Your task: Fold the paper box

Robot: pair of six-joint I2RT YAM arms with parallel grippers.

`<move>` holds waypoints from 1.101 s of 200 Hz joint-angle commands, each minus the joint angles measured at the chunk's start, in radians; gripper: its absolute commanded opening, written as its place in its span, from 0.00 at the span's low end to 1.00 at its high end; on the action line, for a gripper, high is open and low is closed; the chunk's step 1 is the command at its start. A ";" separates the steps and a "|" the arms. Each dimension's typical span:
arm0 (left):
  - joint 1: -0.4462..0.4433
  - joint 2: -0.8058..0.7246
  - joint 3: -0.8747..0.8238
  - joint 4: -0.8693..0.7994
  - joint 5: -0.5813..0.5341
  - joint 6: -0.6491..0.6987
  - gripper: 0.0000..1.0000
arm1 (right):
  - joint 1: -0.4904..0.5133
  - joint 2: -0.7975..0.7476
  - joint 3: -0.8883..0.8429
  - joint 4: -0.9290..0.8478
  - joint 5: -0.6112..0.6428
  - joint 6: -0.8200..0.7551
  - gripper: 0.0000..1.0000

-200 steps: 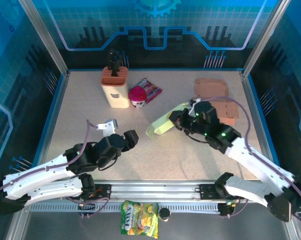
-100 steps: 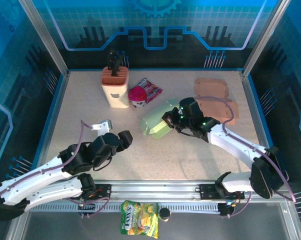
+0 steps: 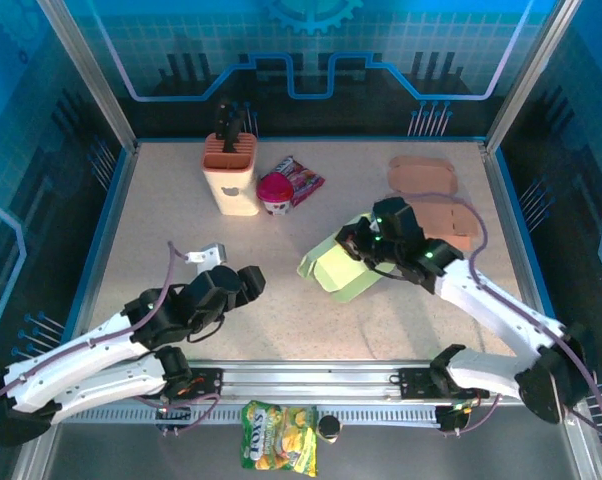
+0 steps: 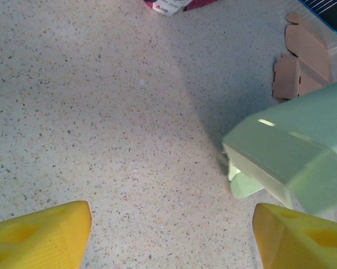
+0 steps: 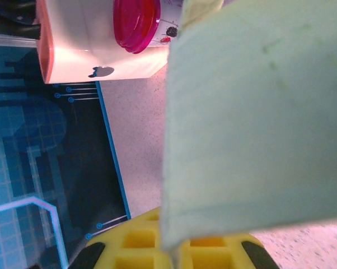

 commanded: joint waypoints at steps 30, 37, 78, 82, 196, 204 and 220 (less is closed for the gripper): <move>0.008 0.041 0.004 0.031 0.060 0.024 0.77 | 0.005 0.055 0.113 -0.319 0.015 -0.093 0.00; 0.008 0.045 0.001 0.037 0.064 0.026 0.77 | 0.005 0.090 0.114 -0.300 0.002 -0.093 0.00; 0.008 0.061 -0.004 0.051 0.090 0.068 0.74 | 0.027 0.245 0.141 -0.159 0.001 -0.051 0.00; 0.009 0.062 -0.008 0.051 0.091 0.075 0.73 | 0.027 0.251 0.141 -0.144 0.007 -0.046 0.00; 0.028 0.109 -0.209 0.357 0.104 0.392 0.65 | -0.084 0.405 -0.083 0.403 -0.253 -0.018 0.00; 0.039 0.121 -0.218 0.376 0.112 0.410 0.65 | -0.100 0.415 -0.113 0.448 -0.284 -0.029 0.00; 0.050 0.147 -0.233 0.426 0.124 0.452 0.65 | -0.135 0.441 -0.147 0.520 -0.351 -0.041 0.00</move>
